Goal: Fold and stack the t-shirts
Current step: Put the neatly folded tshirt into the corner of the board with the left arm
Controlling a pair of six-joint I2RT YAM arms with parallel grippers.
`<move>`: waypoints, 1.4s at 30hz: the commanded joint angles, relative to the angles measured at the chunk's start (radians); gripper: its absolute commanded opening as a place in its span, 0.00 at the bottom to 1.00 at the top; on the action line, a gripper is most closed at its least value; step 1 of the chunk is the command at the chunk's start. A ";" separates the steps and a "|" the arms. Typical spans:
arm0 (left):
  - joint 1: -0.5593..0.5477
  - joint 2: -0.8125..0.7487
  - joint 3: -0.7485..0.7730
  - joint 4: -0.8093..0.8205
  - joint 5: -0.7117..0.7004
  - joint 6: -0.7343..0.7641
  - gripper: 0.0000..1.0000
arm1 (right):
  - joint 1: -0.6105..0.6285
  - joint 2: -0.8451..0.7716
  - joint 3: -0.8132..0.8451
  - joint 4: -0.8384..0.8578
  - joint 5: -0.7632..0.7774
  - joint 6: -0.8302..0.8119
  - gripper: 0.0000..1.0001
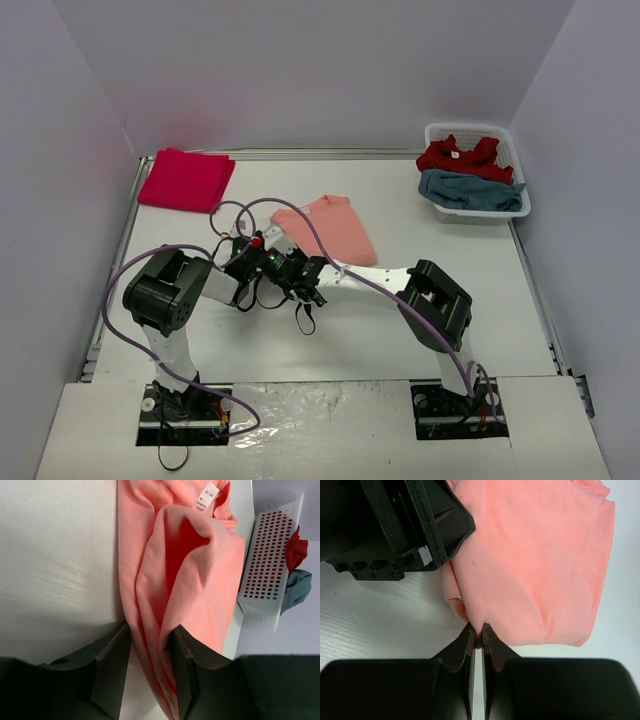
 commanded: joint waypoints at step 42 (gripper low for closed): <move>-0.002 -0.165 0.333 -0.695 -0.100 0.390 0.03 | -0.009 -0.444 -0.218 -0.147 -0.014 0.144 0.78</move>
